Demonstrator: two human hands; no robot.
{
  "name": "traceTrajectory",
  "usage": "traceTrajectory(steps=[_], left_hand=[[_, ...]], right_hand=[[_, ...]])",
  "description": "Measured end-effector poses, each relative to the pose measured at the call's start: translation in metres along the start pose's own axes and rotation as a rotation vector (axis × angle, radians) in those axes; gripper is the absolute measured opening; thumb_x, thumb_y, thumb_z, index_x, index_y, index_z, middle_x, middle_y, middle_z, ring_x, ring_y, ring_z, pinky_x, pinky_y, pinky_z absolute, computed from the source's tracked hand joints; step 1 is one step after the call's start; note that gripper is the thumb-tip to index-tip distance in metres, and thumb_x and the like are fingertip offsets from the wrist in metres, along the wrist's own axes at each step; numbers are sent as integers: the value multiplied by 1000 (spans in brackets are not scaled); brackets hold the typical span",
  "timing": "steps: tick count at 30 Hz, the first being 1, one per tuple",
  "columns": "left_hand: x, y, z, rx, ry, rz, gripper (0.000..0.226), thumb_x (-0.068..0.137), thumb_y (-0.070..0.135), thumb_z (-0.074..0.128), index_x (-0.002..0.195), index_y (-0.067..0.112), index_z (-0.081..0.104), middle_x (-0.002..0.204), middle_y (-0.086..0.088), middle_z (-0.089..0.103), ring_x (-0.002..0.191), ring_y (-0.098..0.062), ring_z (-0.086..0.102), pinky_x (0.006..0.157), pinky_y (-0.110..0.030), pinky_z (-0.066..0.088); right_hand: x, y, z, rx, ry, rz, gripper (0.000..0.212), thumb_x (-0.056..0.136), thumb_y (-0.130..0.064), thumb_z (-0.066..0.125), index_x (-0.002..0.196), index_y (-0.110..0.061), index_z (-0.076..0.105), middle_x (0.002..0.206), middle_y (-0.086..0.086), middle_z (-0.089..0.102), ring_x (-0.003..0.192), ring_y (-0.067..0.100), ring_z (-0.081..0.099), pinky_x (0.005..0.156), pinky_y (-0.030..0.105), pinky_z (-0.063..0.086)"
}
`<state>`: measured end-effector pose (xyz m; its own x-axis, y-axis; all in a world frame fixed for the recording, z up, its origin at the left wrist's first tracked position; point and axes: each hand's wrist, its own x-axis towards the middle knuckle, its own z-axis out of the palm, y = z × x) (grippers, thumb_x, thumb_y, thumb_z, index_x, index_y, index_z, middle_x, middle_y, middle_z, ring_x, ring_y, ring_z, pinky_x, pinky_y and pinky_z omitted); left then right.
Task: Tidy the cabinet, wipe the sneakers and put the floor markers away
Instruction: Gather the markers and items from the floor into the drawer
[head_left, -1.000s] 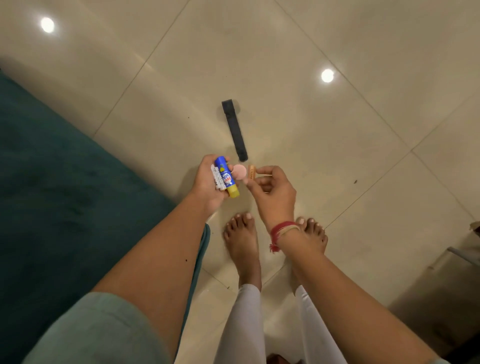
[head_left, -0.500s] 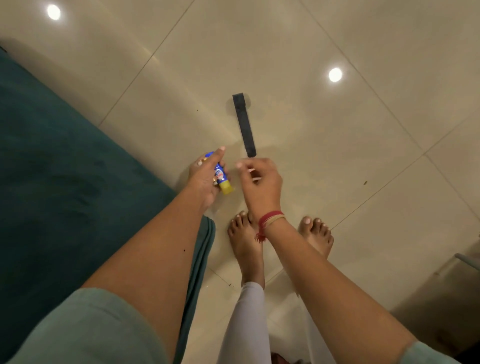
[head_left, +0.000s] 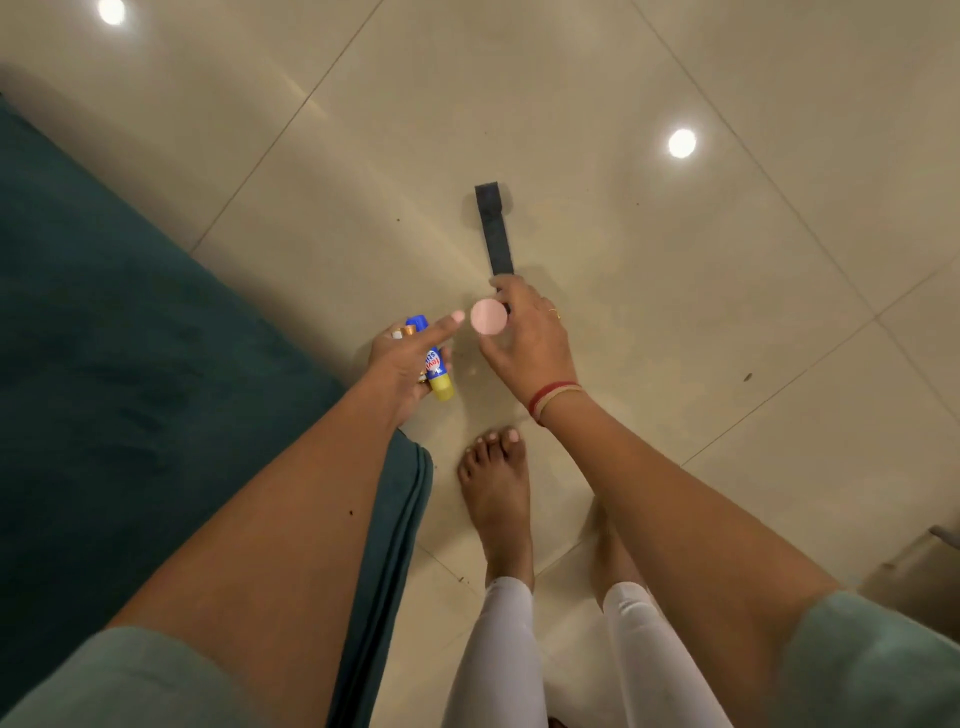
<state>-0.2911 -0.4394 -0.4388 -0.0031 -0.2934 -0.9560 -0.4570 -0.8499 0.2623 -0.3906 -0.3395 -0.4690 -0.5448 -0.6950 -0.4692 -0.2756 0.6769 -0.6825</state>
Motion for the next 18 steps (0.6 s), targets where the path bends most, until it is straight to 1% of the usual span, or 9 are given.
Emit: traceTrajectory(steps=[2,5,8,10,11,13,15,16,18], left_hand=[[-4,3,2,-1,-5,27,34,71,22,83,85,17,52,70,0,58,49,-7,56,56,-23,51],[-8,12,7,21,-21,52,31,72,16,82,78,18,51,61,-1,56,50,-11,54,56,-25,49],[-2,21,6,34,20,54,30,73,14,81,77,19,52,62,-1,56,52,-13,54,57,-25,49],[6,24,1,24,66,55,31,73,16,82,75,21,51,66,-2,57,58,-14,56,60,-27,48],[9,25,-2,22,88,58,31,73,17,82,75,22,51,67,-2,58,61,-14,57,61,-28,47],[16,28,-6,24,122,70,31,74,18,82,75,21,51,69,-3,58,64,-15,57,62,-29,47],[24,30,-8,21,150,87,31,75,18,81,74,21,50,68,-4,58,63,-16,56,61,-29,47],[27,31,-8,11,158,93,32,75,18,81,74,21,49,68,-4,58,63,-17,56,61,-29,47],[31,33,-6,-6,169,96,32,74,18,81,73,20,49,68,-4,59,65,-17,57,62,-30,48]], right_hand=[[-8,-18,-9,178,30,-3,50,77,-18,67,121,-17,43,100,-4,59,90,23,55,79,31,44],[-12,-34,-19,245,-17,-22,51,77,-16,69,121,-17,42,93,-19,54,91,18,57,80,31,46],[-2,-29,-22,173,-104,-55,54,77,0,61,125,-16,43,110,-5,58,101,20,55,88,37,47],[9,-20,-24,79,-60,-58,56,76,6,51,127,-15,44,121,4,53,107,22,51,91,39,45],[18,-15,-26,29,-11,-47,53,78,3,51,127,-14,45,123,6,51,108,23,51,93,38,44],[41,-7,-29,-67,60,22,45,84,-17,58,126,-12,44,122,7,50,109,25,50,93,36,43],[64,-1,-26,-195,34,100,52,83,-40,62,124,-13,44,121,7,50,105,25,52,86,36,44],[74,0,-22,-311,15,84,54,83,-46,61,122,-12,44,119,8,50,102,26,53,83,36,44],[85,-1,-13,-500,-15,5,50,86,-46,58,118,-10,45,116,8,49,99,26,54,80,35,44]])
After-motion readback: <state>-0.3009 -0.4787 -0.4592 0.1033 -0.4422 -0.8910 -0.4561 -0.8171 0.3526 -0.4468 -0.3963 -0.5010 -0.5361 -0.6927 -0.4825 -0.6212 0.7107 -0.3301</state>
